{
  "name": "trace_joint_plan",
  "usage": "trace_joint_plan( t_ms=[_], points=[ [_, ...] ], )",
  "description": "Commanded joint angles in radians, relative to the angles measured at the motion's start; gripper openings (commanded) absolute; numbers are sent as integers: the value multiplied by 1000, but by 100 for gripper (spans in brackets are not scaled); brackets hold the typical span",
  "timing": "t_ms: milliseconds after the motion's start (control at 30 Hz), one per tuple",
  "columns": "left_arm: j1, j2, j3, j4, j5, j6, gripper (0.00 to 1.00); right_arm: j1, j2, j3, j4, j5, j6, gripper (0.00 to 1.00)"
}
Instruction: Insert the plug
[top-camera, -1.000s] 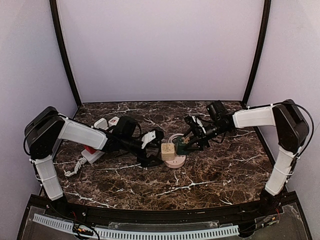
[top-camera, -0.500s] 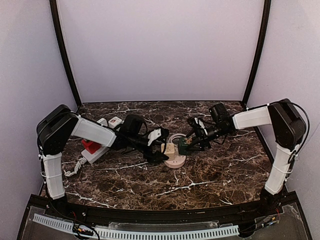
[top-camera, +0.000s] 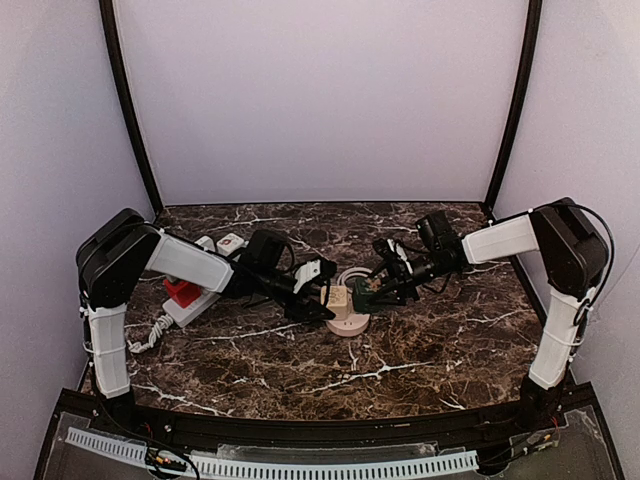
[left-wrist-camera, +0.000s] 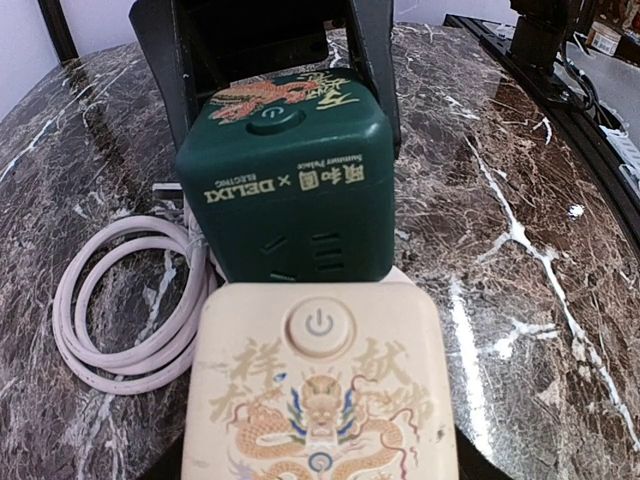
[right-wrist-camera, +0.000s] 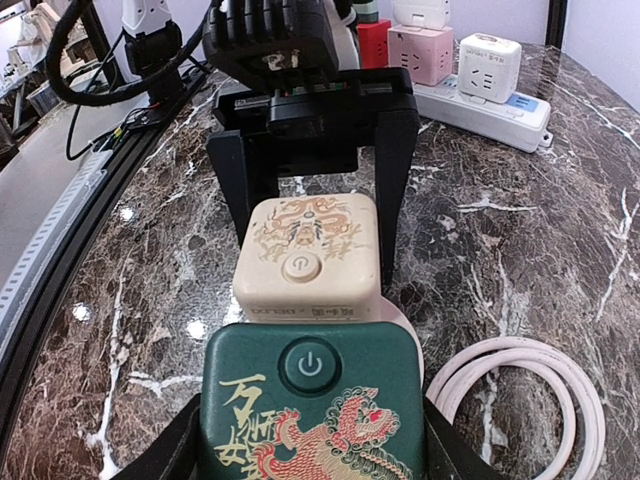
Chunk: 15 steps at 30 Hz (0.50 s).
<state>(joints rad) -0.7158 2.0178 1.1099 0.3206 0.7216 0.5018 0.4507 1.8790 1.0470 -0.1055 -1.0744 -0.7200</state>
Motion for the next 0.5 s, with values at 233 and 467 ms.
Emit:
trace_joint_plan(
  t_ms=[233,467],
  points=[
    [6,-10,-3,-54,-17,2,1,53,40,3,-61,115,1,0],
    [33,-42,-21,-116,-16,73,1,102,36,23,-107,183,30,0]
  ],
)
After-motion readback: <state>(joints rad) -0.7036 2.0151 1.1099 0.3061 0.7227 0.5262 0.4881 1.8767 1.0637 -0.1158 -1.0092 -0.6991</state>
